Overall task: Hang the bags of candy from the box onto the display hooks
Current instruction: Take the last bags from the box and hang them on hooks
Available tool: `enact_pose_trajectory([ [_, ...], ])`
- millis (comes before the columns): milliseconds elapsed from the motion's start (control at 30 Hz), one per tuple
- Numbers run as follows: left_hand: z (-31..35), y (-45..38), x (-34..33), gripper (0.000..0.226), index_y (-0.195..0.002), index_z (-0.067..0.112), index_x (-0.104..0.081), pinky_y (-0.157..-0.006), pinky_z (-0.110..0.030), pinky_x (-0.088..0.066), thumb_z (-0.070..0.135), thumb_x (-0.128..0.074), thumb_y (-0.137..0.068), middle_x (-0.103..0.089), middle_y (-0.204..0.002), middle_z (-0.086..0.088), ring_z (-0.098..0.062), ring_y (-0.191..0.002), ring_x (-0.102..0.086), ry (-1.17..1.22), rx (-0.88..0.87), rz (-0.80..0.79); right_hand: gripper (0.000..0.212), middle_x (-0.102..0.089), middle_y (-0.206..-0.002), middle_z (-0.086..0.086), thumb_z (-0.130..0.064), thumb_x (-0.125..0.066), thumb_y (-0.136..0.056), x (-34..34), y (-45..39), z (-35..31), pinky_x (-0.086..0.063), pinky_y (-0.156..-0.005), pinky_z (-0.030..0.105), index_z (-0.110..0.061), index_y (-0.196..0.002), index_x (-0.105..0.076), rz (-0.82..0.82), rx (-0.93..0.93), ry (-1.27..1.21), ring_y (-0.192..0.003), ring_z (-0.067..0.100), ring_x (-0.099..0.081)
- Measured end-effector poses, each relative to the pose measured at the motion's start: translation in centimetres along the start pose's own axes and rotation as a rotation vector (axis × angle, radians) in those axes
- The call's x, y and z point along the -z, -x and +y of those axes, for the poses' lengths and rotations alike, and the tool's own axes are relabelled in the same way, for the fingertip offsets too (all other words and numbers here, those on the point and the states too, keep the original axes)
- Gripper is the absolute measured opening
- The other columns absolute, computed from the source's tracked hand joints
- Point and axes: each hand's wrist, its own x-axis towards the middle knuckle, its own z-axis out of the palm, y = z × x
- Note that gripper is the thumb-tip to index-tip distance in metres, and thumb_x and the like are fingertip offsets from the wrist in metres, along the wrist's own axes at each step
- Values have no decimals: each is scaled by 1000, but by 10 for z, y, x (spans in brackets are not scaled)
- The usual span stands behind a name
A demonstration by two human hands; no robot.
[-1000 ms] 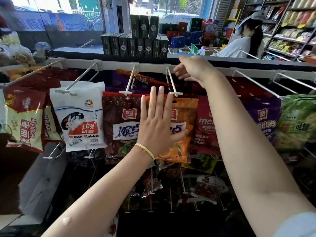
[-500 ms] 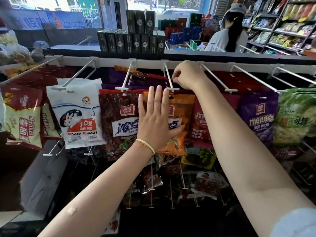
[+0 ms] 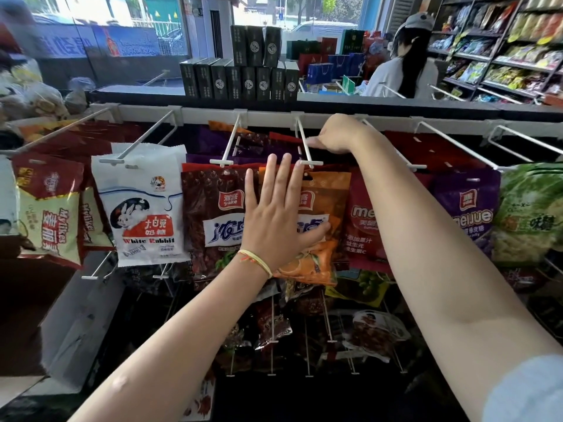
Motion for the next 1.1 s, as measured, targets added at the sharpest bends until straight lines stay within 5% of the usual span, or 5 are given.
enact_pose_trajectory([
  [233, 0, 0, -6, 100, -159, 10, -10, -122, -61, -4, 76, -35, -89, -14, -167, -13, -31, -155, -7, -21, -12, -2, 18, -72, -113, 2, -28, -63, -97, -17, -10, -6, -39, -102, 44, -20, -107, -76, 231, 16, -14, -113, 26, -61],
  [400, -1, 0, -8, 100, -158, 9, -11, -122, -62, -6, 75, -39, -88, -15, -167, -13, -31, -155, -9, -27, -14, 17, 22, -73, -115, 3, -13, -58, -98, -14, -14, -2, -43, -82, 27, -17, -109, -77, 289, 90, -178, -109, 23, -64],
  [667, -3, 0, -10, 100, -158, 10, -10, -122, -62, -6, 75, -39, -88, -17, -166, -13, -32, -155, -9, -31, -20, 26, 20, -69, -107, 8, -6, -65, -93, -14, -38, -6, -41, -63, 30, -9, -111, -72, 201, -28, 63, -86, 24, -59],
  [1100, 1, 0, -8, 99, -159, 8, -4, -123, -59, -2, 74, -33, -91, -4, -168, -14, -32, -155, -1, -81, -13, 26, 32, -70, -123, 4, -3, -53, -97, 2, -8, -3, -52, -94, 34, -20, -112, -76, 308, 105, -133, -110, 25, -64],
])
